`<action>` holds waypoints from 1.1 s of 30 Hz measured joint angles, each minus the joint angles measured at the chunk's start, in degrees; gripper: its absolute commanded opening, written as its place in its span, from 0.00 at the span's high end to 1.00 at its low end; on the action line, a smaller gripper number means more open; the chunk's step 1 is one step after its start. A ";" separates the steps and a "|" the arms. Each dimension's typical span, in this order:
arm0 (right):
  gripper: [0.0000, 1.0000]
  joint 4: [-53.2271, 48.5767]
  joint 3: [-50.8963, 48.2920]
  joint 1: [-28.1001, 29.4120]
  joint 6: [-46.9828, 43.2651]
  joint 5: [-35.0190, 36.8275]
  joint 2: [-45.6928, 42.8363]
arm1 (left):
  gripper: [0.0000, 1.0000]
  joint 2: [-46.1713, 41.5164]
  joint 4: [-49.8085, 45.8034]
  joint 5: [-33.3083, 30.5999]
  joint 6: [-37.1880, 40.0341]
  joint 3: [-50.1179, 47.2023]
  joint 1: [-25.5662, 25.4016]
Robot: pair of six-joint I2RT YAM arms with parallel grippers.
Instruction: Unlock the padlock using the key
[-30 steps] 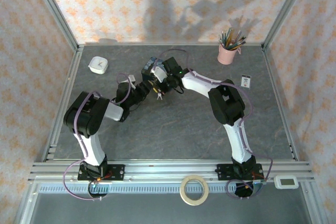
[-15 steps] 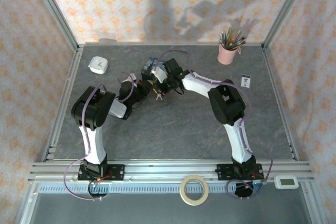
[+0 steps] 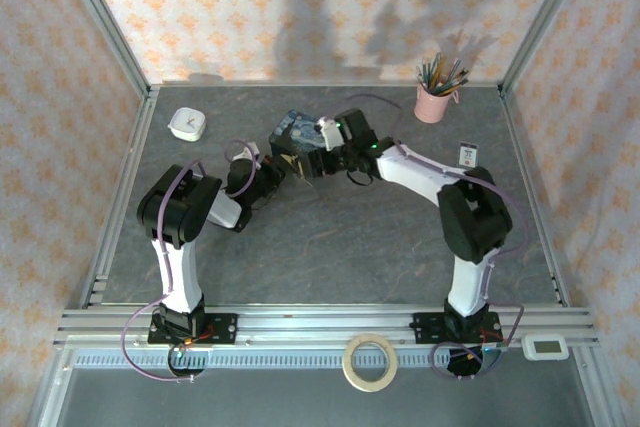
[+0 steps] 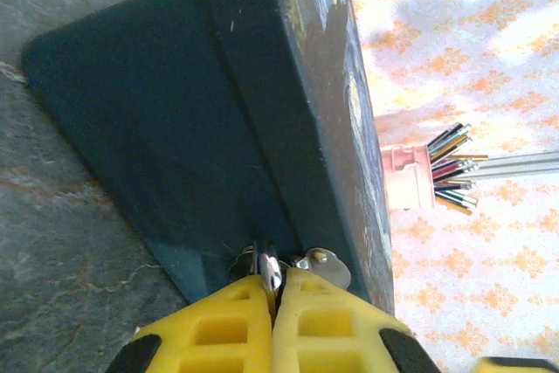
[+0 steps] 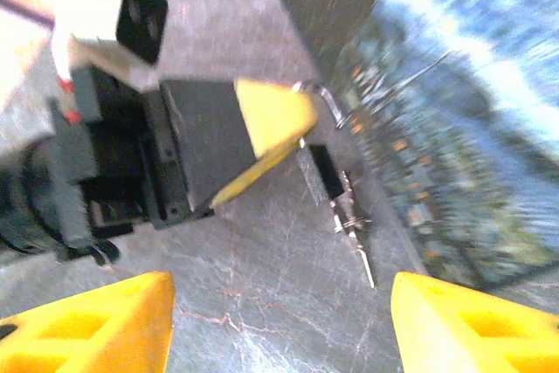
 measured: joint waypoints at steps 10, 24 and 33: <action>0.32 7.82 -1.01 -1.53 17.42 14.51 0.76 | 1.00 0.11 1.62 -0.96 -0.48 -1.36 -0.02; 0.33 19.47 -3.87 -1.79 32.54 22.62 9.79 | 1.00 1.14 8.20 -5.01 -4.52 -3.80 -0.39; 0.34 23.61 -5.86 -1.75 34.10 24.98 9.75 | 1.00 -2.51 5.35 -6.40 -4.02 -7.87 2.91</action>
